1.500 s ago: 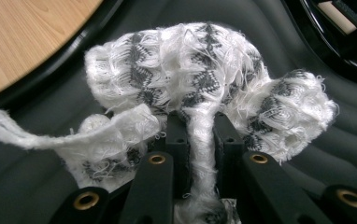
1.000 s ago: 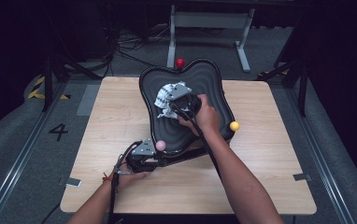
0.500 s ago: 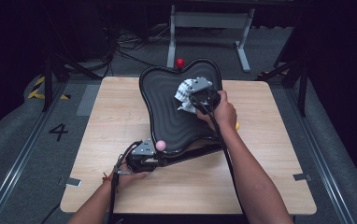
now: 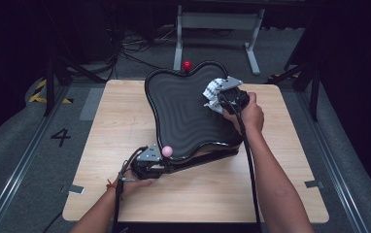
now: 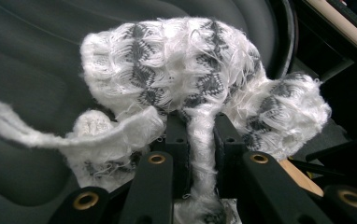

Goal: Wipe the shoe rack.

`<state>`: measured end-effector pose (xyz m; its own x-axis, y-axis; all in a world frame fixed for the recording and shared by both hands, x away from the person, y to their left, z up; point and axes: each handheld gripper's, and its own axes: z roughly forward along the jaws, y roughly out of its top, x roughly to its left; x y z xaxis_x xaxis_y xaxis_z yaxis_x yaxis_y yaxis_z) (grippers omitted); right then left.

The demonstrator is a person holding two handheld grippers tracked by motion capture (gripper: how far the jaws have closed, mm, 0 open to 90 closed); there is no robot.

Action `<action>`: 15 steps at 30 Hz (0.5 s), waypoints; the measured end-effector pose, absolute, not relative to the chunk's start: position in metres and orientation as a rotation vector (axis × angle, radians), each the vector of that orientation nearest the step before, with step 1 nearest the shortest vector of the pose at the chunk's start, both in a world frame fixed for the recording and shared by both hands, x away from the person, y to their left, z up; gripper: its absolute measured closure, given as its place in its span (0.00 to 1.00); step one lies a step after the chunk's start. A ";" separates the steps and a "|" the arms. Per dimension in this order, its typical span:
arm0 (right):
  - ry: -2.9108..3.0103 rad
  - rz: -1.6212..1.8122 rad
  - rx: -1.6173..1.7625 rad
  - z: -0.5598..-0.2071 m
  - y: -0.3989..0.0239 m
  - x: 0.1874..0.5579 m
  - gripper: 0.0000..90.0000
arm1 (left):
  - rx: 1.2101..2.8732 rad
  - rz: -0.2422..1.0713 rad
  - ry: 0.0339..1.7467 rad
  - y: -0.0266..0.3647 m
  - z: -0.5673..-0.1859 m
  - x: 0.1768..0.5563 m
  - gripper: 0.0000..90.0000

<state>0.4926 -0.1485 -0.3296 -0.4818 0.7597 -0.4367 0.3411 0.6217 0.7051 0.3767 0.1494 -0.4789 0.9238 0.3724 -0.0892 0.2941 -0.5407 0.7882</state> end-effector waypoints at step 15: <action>2.081 0.764 0.919 -0.331 -0.181 0.485 0.89 | 2.175 0.109 0.471 0.149 -0.479 0.377 0.81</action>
